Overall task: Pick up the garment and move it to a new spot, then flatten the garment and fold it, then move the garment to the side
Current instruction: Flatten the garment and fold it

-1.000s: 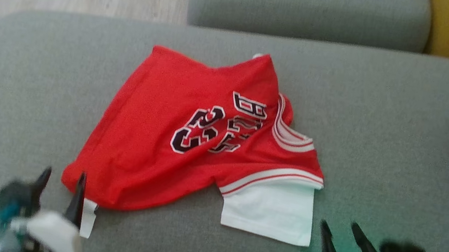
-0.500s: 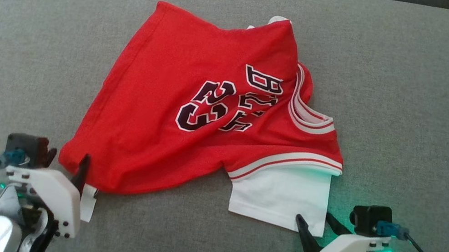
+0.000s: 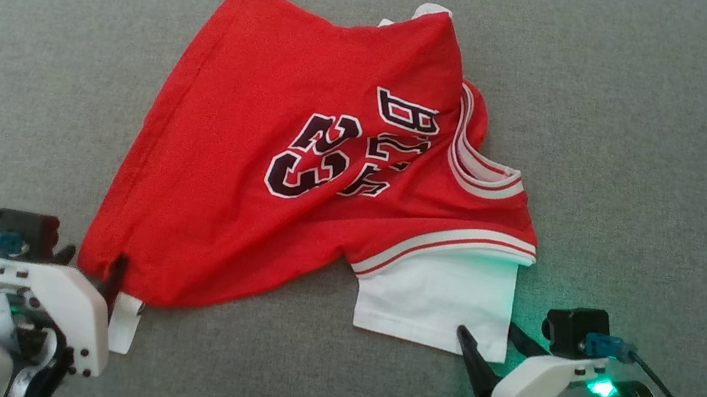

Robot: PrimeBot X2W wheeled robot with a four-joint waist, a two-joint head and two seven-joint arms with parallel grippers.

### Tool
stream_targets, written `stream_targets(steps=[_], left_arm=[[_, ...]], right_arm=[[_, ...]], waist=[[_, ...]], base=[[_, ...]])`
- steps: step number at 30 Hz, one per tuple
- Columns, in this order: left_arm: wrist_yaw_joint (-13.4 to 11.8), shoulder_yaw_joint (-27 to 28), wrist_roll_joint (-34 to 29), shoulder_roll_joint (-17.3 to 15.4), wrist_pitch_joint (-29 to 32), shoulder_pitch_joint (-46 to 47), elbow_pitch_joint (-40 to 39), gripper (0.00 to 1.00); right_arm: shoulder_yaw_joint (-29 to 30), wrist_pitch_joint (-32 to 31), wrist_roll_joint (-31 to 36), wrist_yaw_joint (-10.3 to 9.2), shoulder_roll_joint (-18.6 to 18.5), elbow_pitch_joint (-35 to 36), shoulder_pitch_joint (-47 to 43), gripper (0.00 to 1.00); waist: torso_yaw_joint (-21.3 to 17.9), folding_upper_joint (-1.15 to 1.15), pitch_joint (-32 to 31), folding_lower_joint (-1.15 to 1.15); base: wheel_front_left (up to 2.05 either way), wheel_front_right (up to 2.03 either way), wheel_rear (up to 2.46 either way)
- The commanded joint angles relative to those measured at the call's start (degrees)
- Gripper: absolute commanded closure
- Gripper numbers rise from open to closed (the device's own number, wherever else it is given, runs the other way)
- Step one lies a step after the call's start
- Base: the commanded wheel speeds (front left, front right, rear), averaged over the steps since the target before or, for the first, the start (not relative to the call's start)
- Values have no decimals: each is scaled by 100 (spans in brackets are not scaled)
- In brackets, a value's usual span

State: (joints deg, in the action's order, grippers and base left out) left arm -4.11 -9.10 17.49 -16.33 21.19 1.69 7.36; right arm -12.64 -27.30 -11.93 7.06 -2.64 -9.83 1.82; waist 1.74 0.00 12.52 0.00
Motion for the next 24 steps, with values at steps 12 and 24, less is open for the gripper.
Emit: stream_targets(steps=[12,24], left_arm=[[423,58,636,120,285,324,-144,100],[436,953,2307,460,461,70,-2723,100]], right_arm=[[-239,92,-939,43,-23,82,298,100],[1459,165,-3326,43,-23,2721,397,100]], waist=[[-76,0,-39,0],[-179,0,-718,0]], base=[[0,0,0],[0,0,0]])
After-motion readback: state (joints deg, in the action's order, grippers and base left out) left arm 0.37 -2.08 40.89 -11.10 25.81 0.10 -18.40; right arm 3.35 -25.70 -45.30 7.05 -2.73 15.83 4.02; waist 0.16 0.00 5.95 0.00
